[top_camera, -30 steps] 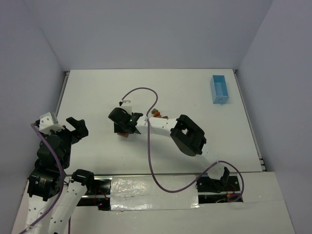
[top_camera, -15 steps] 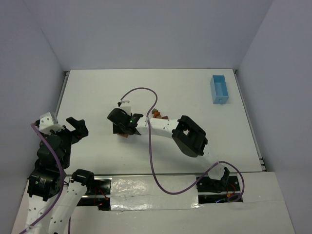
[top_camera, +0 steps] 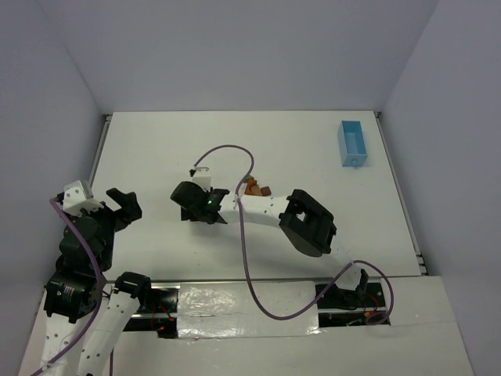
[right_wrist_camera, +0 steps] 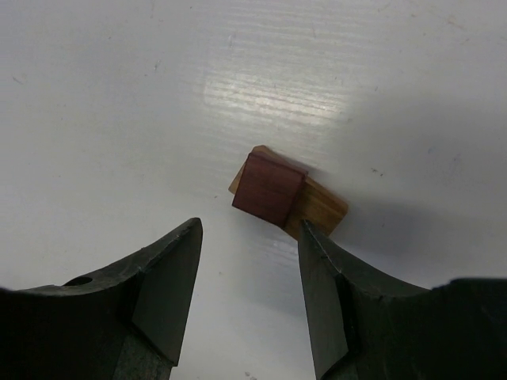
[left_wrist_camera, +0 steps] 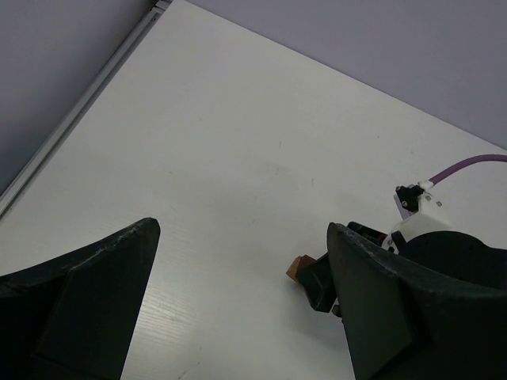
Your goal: Build the wood block tower
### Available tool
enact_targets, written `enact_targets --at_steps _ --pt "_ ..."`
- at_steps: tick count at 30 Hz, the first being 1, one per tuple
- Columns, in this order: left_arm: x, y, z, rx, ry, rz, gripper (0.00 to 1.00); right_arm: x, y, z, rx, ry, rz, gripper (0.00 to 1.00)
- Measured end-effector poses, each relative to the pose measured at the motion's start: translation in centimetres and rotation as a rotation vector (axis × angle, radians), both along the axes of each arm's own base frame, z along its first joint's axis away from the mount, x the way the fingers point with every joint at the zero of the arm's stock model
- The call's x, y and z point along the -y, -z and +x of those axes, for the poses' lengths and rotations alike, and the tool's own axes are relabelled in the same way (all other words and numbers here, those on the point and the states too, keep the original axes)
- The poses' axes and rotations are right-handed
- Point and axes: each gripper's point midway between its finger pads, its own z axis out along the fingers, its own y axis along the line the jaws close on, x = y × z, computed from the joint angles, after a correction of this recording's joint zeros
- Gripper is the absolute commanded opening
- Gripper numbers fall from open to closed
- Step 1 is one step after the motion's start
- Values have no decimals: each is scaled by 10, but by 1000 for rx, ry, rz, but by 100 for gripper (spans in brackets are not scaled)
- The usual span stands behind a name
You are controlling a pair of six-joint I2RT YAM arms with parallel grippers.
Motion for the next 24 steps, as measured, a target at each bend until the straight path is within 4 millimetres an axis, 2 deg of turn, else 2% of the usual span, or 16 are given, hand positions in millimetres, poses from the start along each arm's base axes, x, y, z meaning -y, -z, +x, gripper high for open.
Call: enact_targets --at_steps 5,24 --pt "0 0 0 0 0 0 100 -4 0 -6 -3 -4 5 59" --pt "0 0 0 0 0 0 99 -4 -2 -6 -8 -2 8 59"
